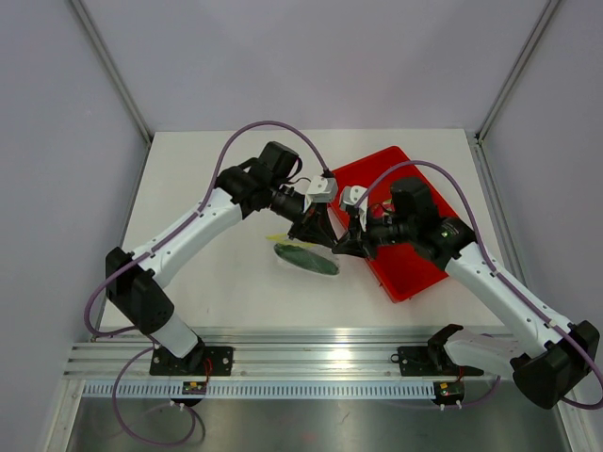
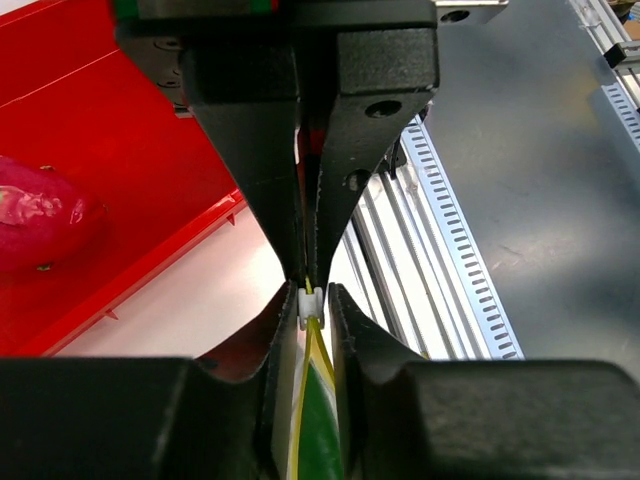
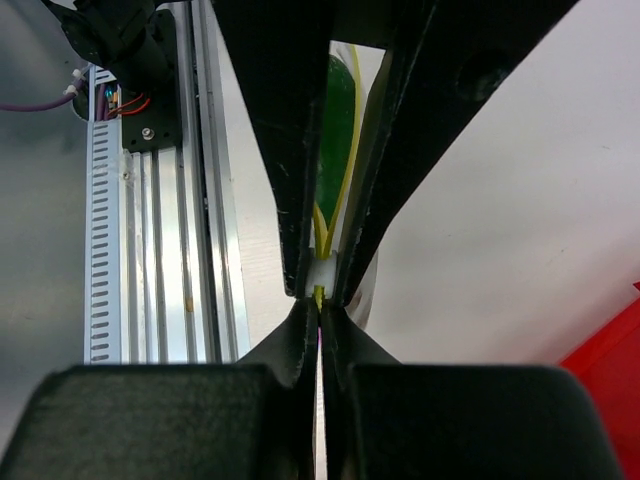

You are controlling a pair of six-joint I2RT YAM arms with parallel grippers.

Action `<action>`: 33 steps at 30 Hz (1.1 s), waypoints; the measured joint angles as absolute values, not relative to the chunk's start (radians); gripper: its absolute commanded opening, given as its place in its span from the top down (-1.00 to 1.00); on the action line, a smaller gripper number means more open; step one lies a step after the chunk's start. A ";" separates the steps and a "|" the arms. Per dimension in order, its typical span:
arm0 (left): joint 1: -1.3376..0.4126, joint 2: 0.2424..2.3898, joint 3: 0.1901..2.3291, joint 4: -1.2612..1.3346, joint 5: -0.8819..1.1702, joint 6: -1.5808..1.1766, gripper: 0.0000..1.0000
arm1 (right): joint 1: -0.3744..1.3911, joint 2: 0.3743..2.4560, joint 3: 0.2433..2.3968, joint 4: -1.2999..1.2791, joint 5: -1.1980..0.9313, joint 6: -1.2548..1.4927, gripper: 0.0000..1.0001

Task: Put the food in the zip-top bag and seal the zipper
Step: Zip the zipper food storage bag at the center of the board.

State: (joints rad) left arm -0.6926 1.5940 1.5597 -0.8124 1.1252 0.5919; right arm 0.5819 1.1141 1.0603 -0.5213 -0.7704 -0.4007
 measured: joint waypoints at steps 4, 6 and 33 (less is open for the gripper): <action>-0.691 1.599 1.560 -0.814 1.125 0.597 0.95 | 0.585 1.106 1.055 -0.516 -0.750 -0.397 1.00; -0.691 1.602 1.560 -0.815 1.125 0.608 1.00 | 0.587 1.087 1.036 -0.499 -0.730 -0.394 1.00; -0.465 1.593 1.414 -0.913 1.144 0.698 1.00 | 0.594 0.997 0.923 -0.311 -0.263 -0.273 1.00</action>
State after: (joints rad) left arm -0.4648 1.5929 1.4139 -0.9131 1.1442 0.6975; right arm 0.5938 0.9970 0.9234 -0.3107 -0.2630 -0.2726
